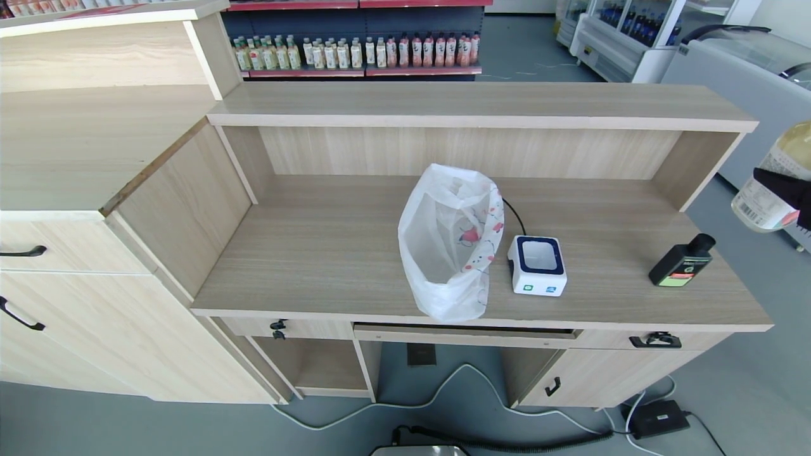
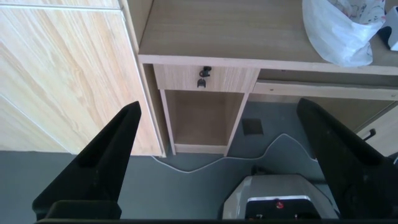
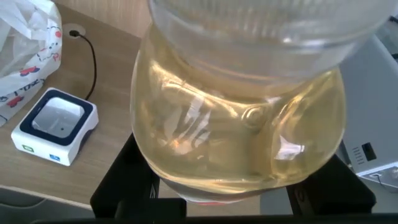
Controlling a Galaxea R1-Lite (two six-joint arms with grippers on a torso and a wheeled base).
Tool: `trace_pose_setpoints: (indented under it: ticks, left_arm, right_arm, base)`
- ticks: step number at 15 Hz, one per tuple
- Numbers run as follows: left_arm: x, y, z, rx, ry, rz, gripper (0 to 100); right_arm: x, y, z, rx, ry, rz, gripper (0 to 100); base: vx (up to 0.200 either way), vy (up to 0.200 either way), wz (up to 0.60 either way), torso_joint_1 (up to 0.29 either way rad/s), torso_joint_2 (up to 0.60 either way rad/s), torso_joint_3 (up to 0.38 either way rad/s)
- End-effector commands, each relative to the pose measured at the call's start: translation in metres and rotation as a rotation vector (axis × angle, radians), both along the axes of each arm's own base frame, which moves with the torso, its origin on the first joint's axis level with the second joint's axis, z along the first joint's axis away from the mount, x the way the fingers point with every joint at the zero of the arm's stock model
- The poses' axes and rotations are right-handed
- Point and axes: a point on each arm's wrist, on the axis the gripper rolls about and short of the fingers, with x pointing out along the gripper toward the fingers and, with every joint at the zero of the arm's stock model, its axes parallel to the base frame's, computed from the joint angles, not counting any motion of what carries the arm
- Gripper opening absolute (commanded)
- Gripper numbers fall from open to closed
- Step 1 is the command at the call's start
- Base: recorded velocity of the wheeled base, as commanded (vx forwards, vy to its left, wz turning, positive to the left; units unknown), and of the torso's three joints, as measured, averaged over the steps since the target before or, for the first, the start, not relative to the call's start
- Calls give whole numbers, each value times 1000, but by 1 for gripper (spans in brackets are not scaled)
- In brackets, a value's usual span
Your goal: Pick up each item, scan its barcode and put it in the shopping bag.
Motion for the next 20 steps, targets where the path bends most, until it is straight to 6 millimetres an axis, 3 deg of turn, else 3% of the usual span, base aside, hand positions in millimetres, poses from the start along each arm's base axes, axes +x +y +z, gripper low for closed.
trace_pose_setpoints:
  ticks: [1, 8, 12, 16, 20]
  left_arm:
    - [0, 0, 0, 0, 0, 0, 100]
    - [0, 0, 0, 0, 0, 0, 100]
    - [0, 0, 0, 0, 2, 0, 100]
    - [0, 0, 0, 0, 0, 0, 100]
    - [0, 0, 0, 0, 0, 0, 100]
  right_arm:
    - [4, -1, -3, 3, 8, 3, 0]
    - [23, 25, -5, -9, -26, 123, 0]
    - [67, 42, -36, 63, 17, 222, 0]
    - [129, 95, -74, 213, 38, 414, 0]
    - [157, 128, -115, 220, 80, 496, 0]
  base:
    - [0, 0, 0, 0, 0, 0]
    - [0, 0, 429, 3, 1, 2]
    - [0, 0, 0, 0, 0, 0]
    - [0, 0, 0, 0, 0, 0]
    - [0, 0, 0, 0, 0, 0]
